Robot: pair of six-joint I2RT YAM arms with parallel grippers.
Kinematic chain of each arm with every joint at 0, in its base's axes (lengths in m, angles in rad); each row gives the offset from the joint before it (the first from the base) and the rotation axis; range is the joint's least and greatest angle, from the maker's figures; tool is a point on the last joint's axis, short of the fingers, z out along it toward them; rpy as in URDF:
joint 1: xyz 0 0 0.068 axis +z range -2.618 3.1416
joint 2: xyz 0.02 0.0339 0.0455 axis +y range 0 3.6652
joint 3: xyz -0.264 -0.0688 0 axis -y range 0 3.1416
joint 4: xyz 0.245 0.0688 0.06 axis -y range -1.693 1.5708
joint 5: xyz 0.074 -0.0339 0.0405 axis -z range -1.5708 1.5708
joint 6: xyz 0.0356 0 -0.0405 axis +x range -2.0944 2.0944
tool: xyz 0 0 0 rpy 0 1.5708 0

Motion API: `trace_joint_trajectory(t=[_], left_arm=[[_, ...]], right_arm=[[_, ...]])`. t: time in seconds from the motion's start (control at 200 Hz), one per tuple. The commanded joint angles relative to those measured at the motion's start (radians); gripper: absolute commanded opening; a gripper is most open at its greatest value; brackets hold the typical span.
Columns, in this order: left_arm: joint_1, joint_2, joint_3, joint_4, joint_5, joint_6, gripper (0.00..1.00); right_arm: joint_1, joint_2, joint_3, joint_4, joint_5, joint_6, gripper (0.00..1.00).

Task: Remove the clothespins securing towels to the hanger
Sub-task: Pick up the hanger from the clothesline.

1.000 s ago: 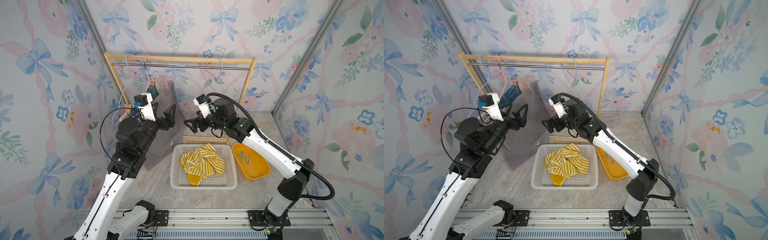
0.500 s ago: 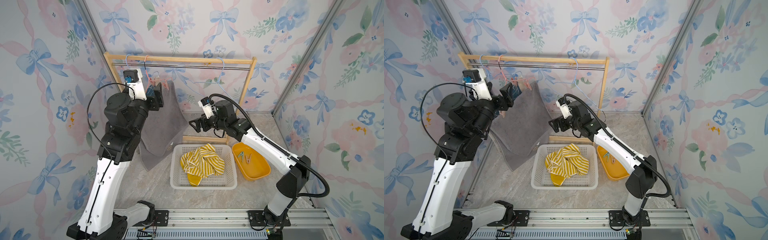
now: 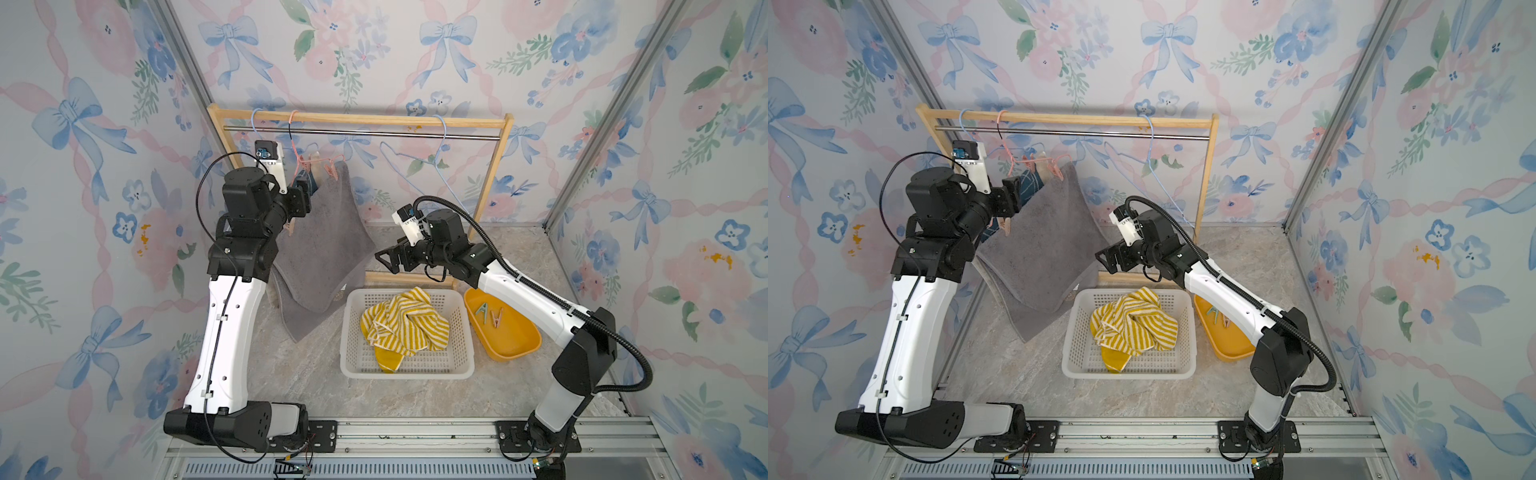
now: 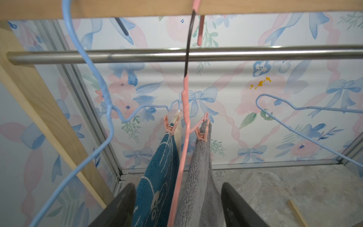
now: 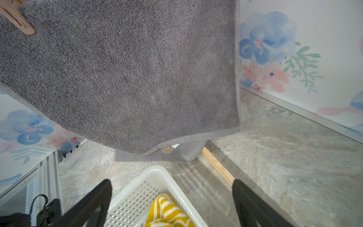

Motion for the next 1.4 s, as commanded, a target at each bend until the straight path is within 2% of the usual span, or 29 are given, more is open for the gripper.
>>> trace_joint_trajectory(t=[0.0,0.06,0.145,0.29,0.425,0.575,0.65,1.055,1.395], left_arm=[[0.017,0.016,0.028,-0.012,0.063,0.026,0.66],[0.020,0.026,0.026,-0.014,0.065,0.031,0.64],[0.022,0.041,0.021,-0.014,0.055,0.037,0.52],[0.022,0.055,0.016,-0.013,0.069,0.045,0.48],[0.022,0.057,0.019,-0.012,0.090,0.045,0.28],[0.019,0.057,0.028,-0.011,0.096,0.039,0.12],[0.020,0.053,0.037,-0.009,0.095,0.033,0.00],[0.010,0.045,0.129,0.010,0.096,0.007,0.00],[-0.037,0.038,0.186,0.054,0.061,0.053,0.00]], right_arm=[[-0.011,-0.032,-0.036,0.054,-0.033,0.025,0.97],[-0.011,-0.040,-0.051,0.063,-0.039,0.027,0.97],[-0.016,-0.054,-0.071,0.083,-0.041,0.032,0.97],[-0.018,-0.068,-0.090,0.098,-0.047,0.032,0.97],[-0.019,-0.068,-0.097,0.101,-0.045,0.031,0.97],[-0.019,-0.071,-0.104,0.108,-0.045,0.027,0.97],[-0.022,-0.074,-0.110,0.113,-0.045,0.027,0.97],[-0.015,-0.094,-0.150,0.150,-0.027,0.026,0.97],[-0.011,-0.093,-0.132,0.128,-0.016,0.010,0.97]])
